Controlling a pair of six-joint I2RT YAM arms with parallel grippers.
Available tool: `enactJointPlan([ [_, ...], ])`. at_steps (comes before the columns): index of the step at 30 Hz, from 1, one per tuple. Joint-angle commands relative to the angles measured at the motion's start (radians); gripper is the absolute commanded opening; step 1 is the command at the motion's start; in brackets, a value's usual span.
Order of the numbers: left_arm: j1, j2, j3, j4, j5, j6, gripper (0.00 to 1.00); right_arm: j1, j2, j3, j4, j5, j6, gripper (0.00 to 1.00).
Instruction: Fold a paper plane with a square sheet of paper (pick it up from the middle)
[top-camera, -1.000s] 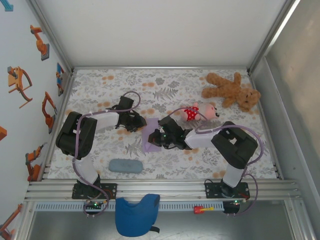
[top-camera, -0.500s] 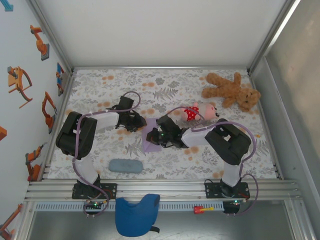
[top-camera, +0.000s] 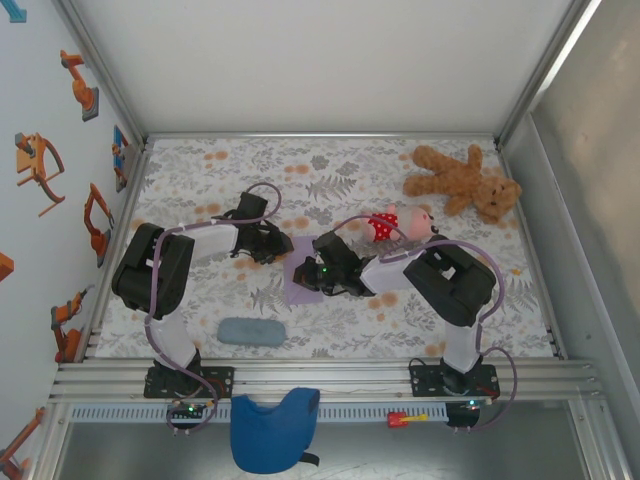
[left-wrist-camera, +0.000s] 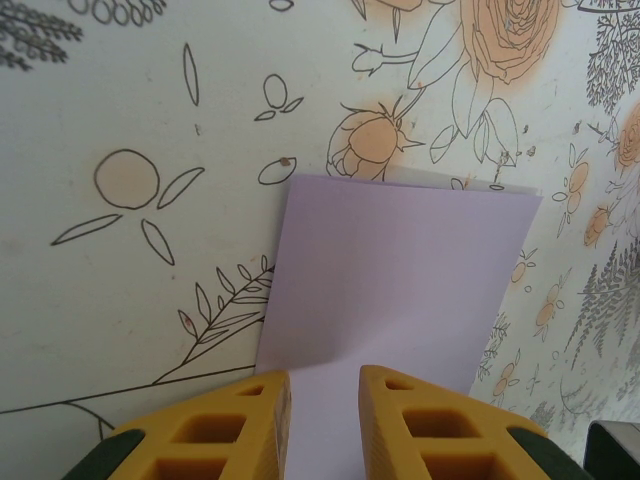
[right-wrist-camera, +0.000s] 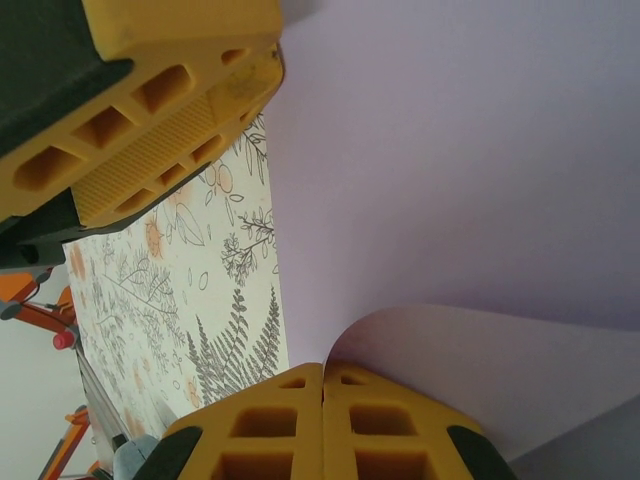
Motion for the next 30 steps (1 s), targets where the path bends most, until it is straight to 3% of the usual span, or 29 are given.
enactJointPlan([
  [1,-0.005,0.018,-0.018,-0.026,-0.013,0.007,0.26,-0.01,0.014,0.024,0.027,0.026,-0.006,0.0],
  [30,-0.005,0.013,-0.022,-0.028,-0.015,0.007,0.26,-0.021,0.037,0.013,0.058,0.029,0.016,0.0],
])
